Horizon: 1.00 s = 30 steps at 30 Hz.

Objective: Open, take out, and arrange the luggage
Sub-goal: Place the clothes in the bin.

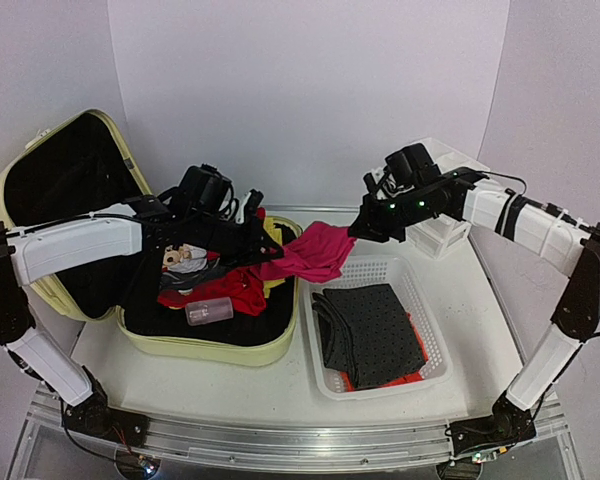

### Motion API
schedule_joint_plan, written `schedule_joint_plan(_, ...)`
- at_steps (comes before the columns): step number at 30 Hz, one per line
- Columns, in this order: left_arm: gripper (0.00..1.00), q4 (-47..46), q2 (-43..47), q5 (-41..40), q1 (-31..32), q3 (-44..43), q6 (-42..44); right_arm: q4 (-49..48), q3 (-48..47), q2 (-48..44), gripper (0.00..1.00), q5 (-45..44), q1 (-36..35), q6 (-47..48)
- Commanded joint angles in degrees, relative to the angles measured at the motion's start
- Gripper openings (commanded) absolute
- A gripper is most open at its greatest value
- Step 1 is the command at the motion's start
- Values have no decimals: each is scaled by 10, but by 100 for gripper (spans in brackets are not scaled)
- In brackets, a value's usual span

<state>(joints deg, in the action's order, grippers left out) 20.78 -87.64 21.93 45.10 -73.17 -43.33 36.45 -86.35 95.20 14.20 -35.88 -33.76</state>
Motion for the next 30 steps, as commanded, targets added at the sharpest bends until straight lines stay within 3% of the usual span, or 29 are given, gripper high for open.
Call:
schedule_joint_plan(1,0,-31,-34,-3,25,-59,14,25,30,-67,0,-23,16,23)
schedule_joint_plan(16,0,-36,-133,22,81,-144,13,128,120,-190,0,-80,52,29)
schedule_joint_plan(30,0,-37,-163,55,141,-98,-16,154,299,-309,0,-26,52,-48)
